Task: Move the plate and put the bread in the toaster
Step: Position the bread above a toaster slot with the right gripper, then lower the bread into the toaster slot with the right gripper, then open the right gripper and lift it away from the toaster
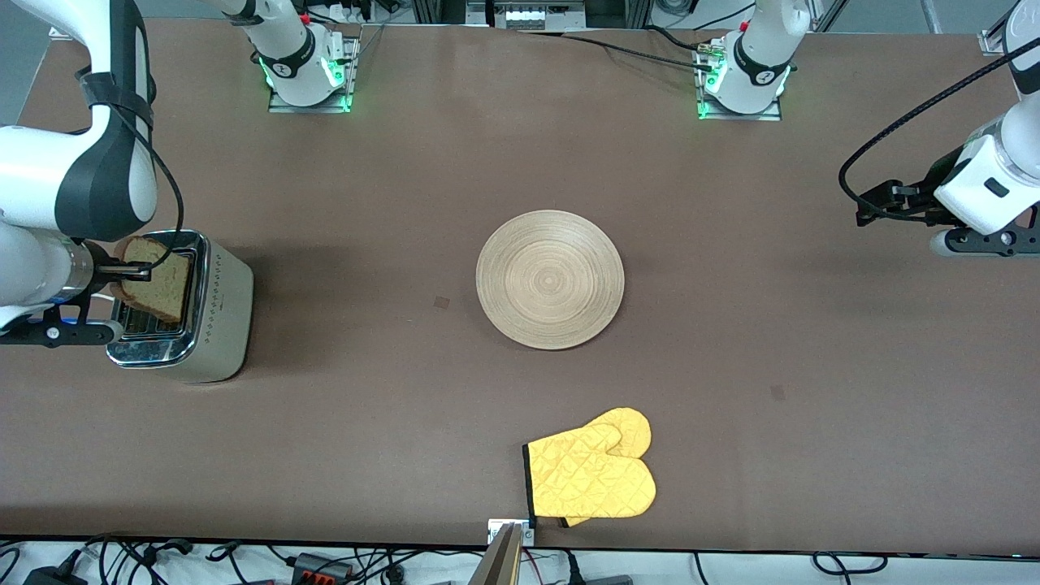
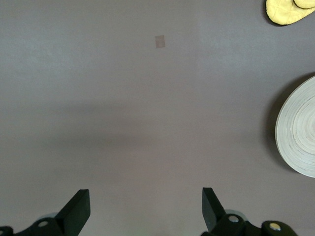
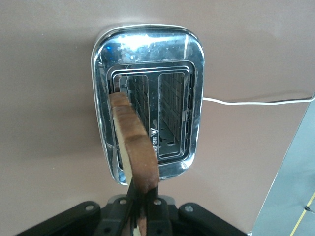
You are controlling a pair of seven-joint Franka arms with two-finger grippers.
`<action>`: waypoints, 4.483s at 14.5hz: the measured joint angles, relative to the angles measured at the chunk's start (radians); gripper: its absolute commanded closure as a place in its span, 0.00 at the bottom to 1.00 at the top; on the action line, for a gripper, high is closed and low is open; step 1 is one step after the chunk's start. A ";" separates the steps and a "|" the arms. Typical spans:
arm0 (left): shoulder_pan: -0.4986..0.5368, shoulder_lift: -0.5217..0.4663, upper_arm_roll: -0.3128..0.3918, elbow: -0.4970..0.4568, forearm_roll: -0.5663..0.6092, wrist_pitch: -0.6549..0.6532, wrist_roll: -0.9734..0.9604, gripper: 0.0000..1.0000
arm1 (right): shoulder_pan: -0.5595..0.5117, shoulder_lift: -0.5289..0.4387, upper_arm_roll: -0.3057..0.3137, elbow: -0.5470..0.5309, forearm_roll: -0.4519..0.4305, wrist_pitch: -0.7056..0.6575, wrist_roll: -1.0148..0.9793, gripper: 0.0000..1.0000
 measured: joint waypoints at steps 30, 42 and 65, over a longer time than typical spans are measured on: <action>0.002 0.002 0.001 0.001 0.000 0.000 0.000 0.00 | -0.031 -0.004 -0.006 -0.033 -0.002 0.022 -0.055 1.00; 0.003 -0.001 0.002 0.013 0.000 -0.025 0.002 0.00 | -0.033 0.029 -0.006 -0.045 0.000 0.085 -0.055 1.00; 0.005 -0.008 0.004 0.042 0.000 -0.065 0.004 0.00 | -0.047 -0.067 -0.021 0.025 0.261 0.116 -0.052 0.00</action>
